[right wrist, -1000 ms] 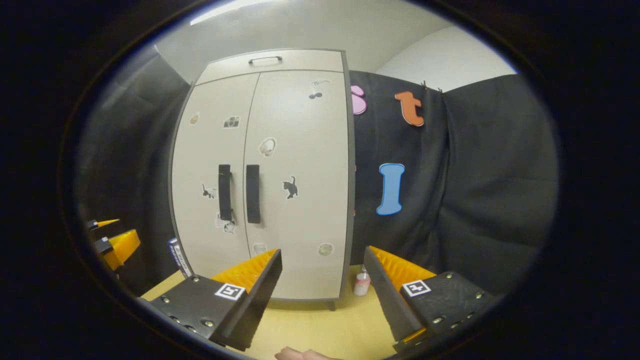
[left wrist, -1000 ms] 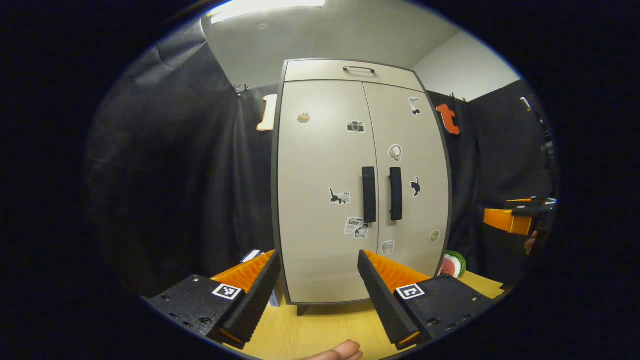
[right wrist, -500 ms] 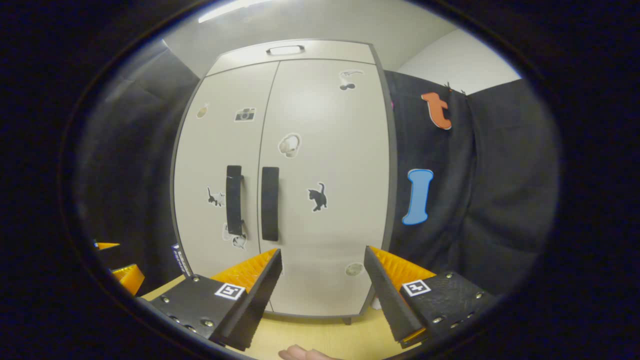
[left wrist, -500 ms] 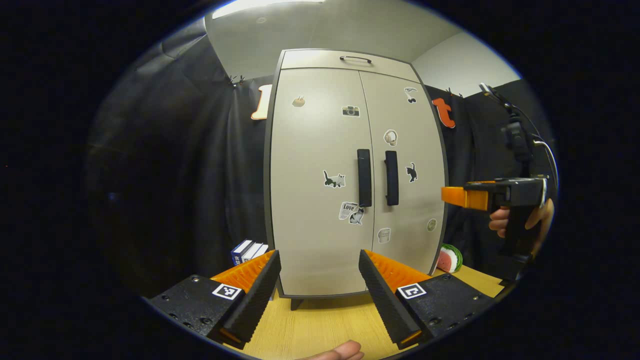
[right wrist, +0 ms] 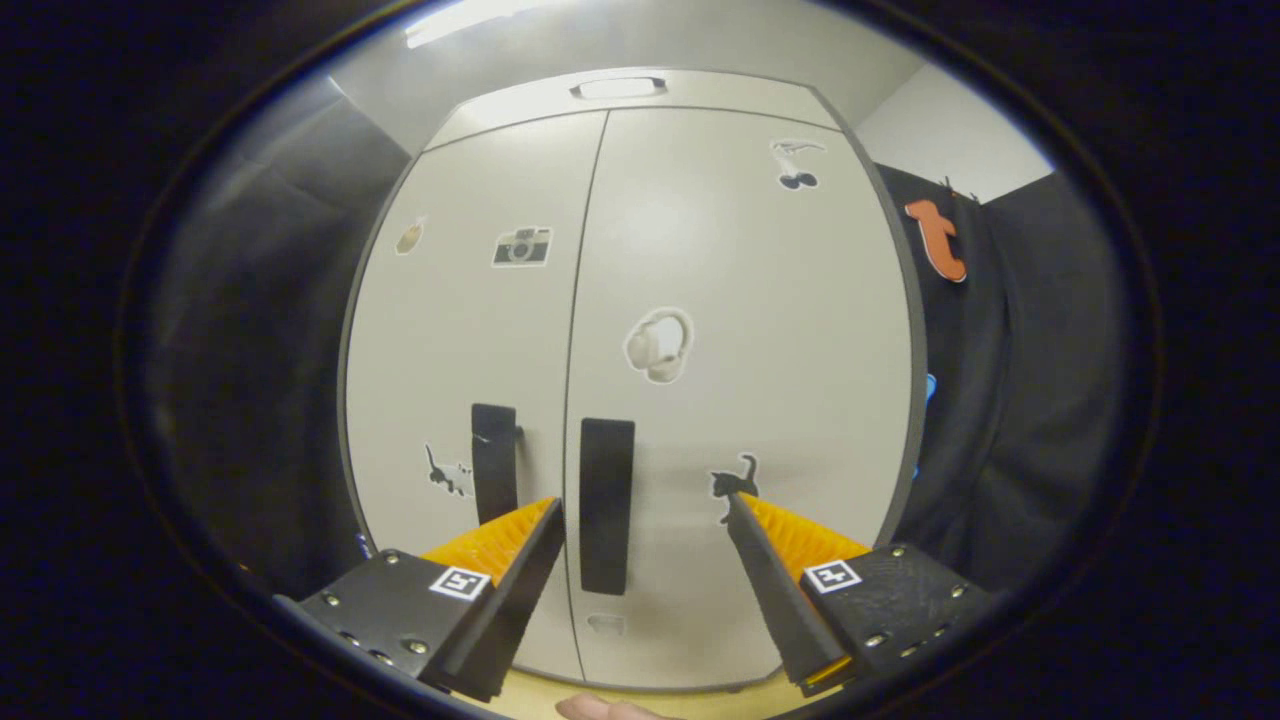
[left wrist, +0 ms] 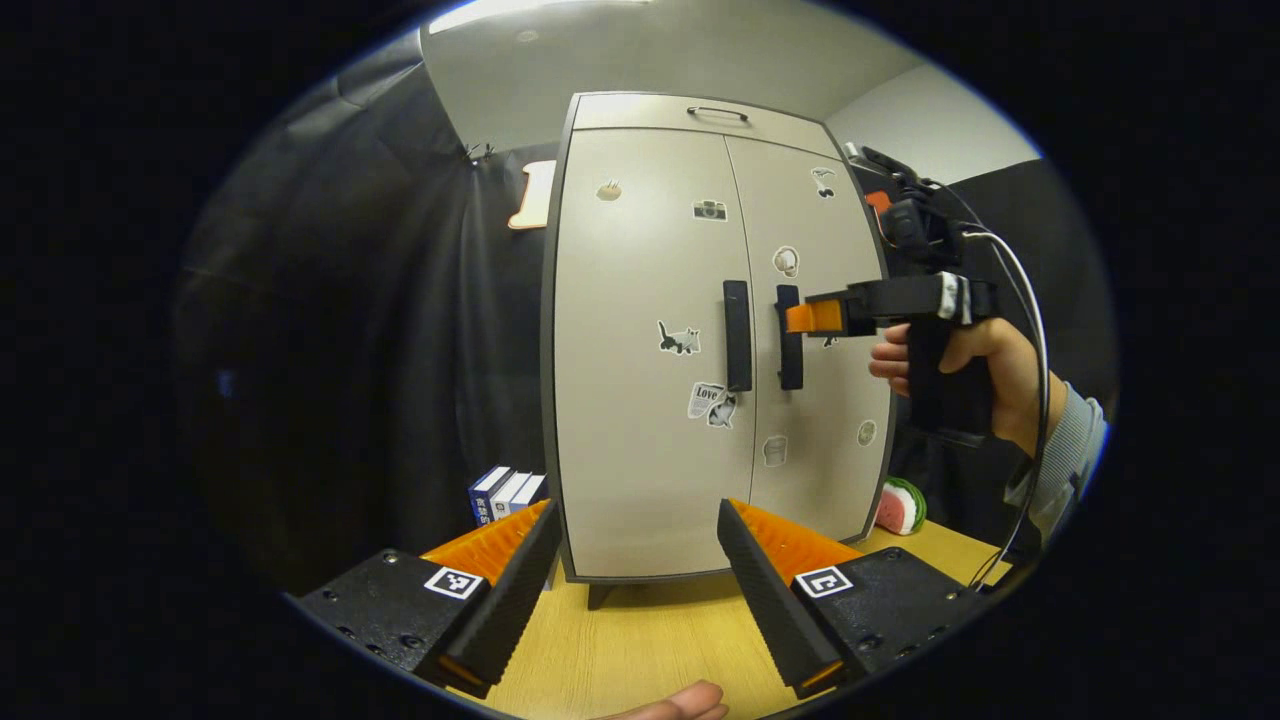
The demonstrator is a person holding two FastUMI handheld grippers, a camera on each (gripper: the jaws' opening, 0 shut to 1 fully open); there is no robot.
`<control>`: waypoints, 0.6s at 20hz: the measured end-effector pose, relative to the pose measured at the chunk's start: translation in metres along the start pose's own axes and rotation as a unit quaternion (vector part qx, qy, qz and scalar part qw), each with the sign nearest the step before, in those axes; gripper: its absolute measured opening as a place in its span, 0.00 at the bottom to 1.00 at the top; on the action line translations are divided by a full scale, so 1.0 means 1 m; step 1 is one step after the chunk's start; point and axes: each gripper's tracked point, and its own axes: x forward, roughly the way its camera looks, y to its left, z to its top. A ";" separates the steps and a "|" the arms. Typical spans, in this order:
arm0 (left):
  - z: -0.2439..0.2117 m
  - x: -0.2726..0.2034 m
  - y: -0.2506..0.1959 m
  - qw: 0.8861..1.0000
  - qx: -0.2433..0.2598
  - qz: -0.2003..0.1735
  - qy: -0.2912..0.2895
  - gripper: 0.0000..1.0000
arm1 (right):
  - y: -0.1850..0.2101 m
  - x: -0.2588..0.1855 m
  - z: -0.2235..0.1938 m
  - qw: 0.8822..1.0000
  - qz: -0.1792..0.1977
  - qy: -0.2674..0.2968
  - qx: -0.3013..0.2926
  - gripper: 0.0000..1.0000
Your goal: Open the right door of the double-door shoe cabinet with the right hand, and open the left door with the left hand.
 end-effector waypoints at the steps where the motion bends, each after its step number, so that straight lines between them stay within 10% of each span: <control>1: -0.003 -0.001 -0.001 1.000 0.006 -0.003 0.001 0.98 | 0.003 0.007 -0.004 1.000 -0.002 0.008 -0.001 0.98; 7: -0.011 -0.005 -0.001 1.000 0.010 -0.020 0.007 0.98 | 0.007 0.039 -0.013 0.999 -0.030 0.017 -0.015 0.96; 10: -0.013 -0.007 0.008 1.000 0.007 -0.016 0.007 0.98 | 0.005 0.042 -0.013 0.999 -0.043 0.020 0.004 0.58; 12: -0.016 -0.007 0.012 1.000 -0.003 -0.013 0.010 0.98 | 0.006 0.042 -0.014 0.998 -0.049 0.022 0.012 0.54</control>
